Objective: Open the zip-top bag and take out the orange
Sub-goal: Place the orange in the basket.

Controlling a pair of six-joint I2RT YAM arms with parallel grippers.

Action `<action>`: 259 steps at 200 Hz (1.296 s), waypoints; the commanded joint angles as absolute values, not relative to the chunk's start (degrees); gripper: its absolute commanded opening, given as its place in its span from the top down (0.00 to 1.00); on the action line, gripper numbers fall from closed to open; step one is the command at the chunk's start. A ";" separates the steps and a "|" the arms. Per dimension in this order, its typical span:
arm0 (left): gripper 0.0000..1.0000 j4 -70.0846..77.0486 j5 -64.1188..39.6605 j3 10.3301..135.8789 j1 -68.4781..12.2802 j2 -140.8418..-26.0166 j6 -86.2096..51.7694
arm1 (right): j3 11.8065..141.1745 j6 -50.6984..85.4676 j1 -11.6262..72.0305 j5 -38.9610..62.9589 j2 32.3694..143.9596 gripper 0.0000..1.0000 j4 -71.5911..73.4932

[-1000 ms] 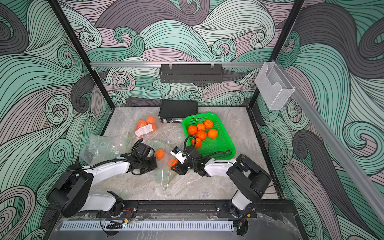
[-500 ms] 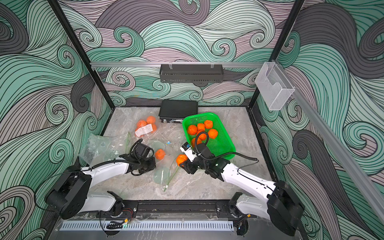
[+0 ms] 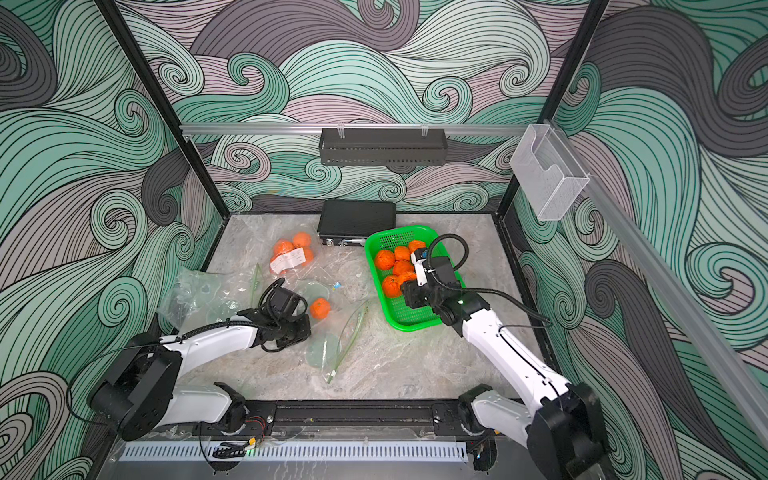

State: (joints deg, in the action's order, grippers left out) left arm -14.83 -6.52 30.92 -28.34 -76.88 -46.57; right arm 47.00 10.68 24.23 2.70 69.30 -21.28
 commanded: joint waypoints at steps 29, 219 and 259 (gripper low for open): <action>1.00 -19.17 -4.40 29.45 -28.39 -77.76 -46.49 | 47.91 13.14 23.17 7.52 79.15 0.46 -18.98; 1.00 -18.61 -4.86 29.71 -28.39 -78.85 -46.05 | 51.82 16.14 22.79 9.41 92.86 0.33 -9.47; 1.00 -18.66 -5.08 29.72 -28.39 -78.75 -46.10 | 51.48 15.93 22.79 9.56 90.44 0.24 -9.74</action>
